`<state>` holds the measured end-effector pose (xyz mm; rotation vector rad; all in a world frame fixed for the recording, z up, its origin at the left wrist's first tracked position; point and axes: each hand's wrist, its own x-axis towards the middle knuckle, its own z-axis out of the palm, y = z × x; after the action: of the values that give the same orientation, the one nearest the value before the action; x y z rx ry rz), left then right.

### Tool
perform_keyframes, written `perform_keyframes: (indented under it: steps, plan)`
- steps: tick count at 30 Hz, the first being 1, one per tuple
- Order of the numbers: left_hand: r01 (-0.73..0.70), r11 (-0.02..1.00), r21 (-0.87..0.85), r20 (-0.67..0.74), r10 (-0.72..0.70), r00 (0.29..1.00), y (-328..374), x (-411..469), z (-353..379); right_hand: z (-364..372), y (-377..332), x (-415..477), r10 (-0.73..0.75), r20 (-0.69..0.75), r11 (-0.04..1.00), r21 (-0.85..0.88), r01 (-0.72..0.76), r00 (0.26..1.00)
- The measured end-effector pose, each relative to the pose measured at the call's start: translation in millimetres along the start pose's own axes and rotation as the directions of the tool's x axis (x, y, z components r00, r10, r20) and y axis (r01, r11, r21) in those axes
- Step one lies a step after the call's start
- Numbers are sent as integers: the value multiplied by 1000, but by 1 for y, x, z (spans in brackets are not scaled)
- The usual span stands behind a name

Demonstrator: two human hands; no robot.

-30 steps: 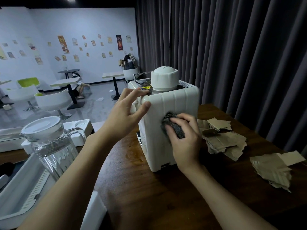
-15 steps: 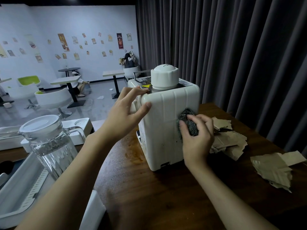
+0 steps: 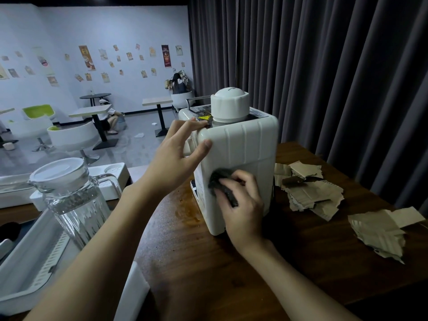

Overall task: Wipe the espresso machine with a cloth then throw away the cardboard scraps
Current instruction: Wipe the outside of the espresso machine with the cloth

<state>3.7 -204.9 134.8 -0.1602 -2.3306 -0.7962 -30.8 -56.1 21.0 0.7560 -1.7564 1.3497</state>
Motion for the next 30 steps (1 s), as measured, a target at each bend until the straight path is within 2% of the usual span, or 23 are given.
perform_keyframes:
  steps: [6, 15, 22, 30]
  plan:
    - [19, 1000, 0, 14, -19, 1000, 2, 1, 0, -30, 32, 22, 170, -163, 976, -107, -188, 972]
    - [23, 1000, -13, 22, -23, 1000, 1, 1, 1, -37, 47, 21, 227, -252, 962, -91, -257, 941]
    - [27, 999, -23, 13, -27, 1000, 2, 0, 1, -8, 19, -11, 199, -110, 975, -74, -207, 974]
    - [6, 1000, -27, -24, -7, 1000, -1, -3, 10, 9, 4, -34, 23, 96, 999, -40, -20, 995]
